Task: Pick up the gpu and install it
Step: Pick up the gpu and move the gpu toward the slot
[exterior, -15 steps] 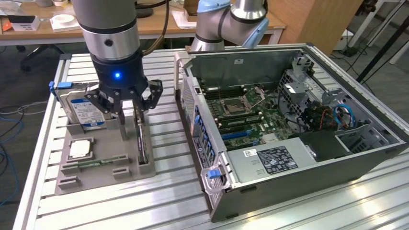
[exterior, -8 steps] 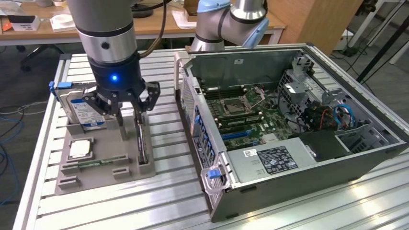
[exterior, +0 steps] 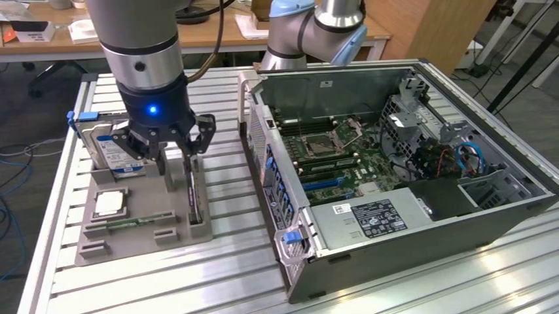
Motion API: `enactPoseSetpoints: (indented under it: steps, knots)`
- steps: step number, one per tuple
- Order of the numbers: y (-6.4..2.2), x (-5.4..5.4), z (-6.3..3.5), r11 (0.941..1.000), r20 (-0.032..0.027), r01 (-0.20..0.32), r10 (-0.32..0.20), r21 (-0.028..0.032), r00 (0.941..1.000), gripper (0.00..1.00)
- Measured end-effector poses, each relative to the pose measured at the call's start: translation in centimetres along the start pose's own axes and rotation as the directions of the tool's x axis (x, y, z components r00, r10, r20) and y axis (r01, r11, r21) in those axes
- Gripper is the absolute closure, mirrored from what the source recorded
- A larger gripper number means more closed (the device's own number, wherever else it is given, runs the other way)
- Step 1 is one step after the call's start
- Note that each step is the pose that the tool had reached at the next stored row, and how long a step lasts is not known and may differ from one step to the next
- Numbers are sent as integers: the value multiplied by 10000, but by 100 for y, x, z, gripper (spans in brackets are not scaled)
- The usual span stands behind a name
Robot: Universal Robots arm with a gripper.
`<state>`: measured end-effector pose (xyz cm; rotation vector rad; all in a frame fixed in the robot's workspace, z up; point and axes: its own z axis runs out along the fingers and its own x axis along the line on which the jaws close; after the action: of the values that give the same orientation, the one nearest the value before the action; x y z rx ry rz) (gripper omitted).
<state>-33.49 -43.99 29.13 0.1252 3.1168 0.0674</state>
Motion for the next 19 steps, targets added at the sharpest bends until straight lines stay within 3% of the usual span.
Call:
enactPoseSetpoints:
  steps: [19]
  knots:
    - [-13, 108, 98, 10000, 0, 0, 0, 0, 10000, 53]
